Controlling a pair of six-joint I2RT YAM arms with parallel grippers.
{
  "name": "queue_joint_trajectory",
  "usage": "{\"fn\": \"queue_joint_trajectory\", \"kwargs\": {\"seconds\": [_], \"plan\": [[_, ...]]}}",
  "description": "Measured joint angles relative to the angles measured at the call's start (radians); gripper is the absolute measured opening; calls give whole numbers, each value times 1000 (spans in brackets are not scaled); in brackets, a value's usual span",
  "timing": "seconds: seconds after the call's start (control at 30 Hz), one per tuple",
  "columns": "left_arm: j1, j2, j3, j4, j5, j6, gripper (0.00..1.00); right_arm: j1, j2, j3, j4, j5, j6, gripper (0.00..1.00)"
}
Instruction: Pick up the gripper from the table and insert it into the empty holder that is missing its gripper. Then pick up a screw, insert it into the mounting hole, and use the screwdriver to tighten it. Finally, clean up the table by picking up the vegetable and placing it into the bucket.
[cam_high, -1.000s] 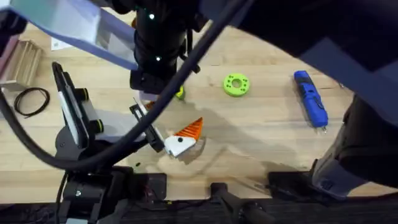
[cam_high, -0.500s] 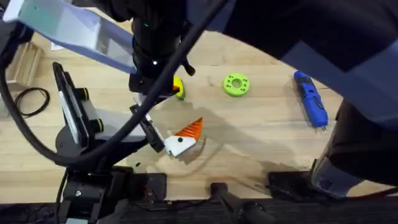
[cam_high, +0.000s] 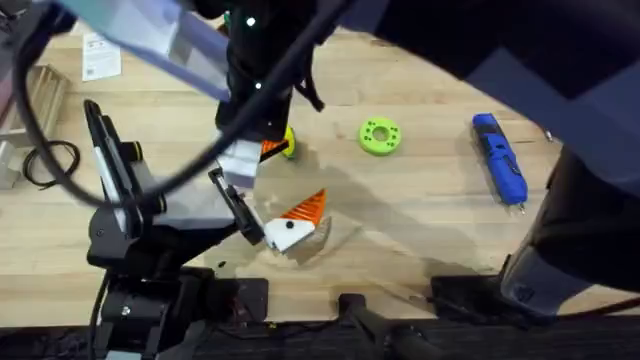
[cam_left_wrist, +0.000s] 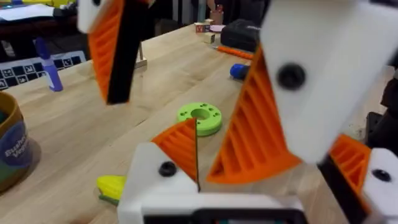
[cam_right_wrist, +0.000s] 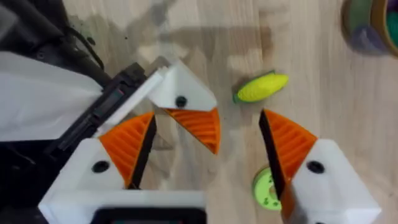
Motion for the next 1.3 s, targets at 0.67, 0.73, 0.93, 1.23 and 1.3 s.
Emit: {"fn": "queue_joint_trajectory", "kwargs": {"seconds": [0.67, 0.73, 0.93, 1.23, 1.3], "plan": [[0, 0, 0, 0, 0, 0, 986, -276, -441, -536, 295, -14, 404, 992], [0, 0, 0, 0, 0, 0, 987, -356, -511, -637, 308, -12, 440, 992], [0, 0, 0, 0, 0, 0, 986, -523, -692, -846, 307, -11, 487, 991], [0, 0, 0, 0, 0, 0, 986, -747, -903, -1010, 268, 26, 494, 991], [0, 0, 0, 0, 0, 0, 986, -779, -914, -1020, 259, 27, 494, 991]]}}
